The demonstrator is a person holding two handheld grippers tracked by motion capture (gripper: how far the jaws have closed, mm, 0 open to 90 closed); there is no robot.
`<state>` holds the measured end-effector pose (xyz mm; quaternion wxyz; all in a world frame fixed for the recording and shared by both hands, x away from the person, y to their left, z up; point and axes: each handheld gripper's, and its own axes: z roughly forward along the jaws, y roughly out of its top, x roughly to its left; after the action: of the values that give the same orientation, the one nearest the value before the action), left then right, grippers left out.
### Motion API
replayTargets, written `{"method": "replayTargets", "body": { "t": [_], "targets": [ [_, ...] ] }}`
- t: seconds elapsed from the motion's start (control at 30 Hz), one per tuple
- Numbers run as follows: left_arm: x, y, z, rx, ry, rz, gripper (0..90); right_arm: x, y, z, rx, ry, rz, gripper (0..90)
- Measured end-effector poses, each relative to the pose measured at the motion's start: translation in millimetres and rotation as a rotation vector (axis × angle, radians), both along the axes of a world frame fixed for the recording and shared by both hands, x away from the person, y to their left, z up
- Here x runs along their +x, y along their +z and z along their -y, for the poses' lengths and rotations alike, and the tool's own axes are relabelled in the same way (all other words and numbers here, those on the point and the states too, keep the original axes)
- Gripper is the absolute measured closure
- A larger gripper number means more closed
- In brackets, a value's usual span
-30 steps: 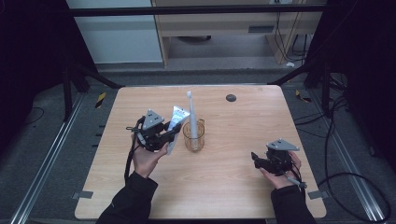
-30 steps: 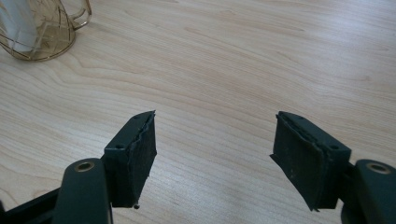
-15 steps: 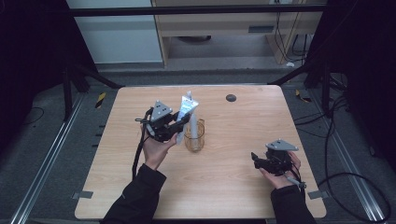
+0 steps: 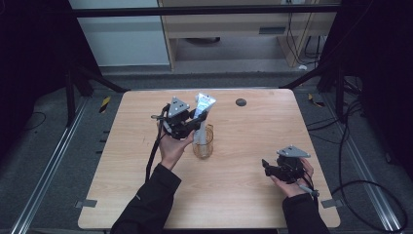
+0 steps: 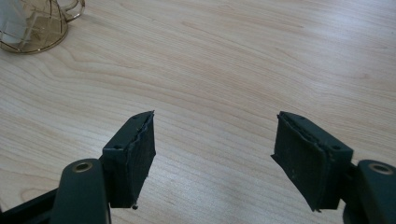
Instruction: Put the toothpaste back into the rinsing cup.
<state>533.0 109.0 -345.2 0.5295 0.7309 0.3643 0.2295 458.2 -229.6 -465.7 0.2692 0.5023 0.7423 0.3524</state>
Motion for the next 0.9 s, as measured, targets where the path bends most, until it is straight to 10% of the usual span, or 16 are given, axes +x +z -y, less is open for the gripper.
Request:
{"method": "replayTargets", "body": {
  "t": [0.9],
  "targets": [
    [21.0, -28.3, 24.8, 0.004, -0.008, 0.004, 68.7, 1.3, -1.9, -1.2, -0.019, 0.000, 0.003, 28.8]
  ]
}}
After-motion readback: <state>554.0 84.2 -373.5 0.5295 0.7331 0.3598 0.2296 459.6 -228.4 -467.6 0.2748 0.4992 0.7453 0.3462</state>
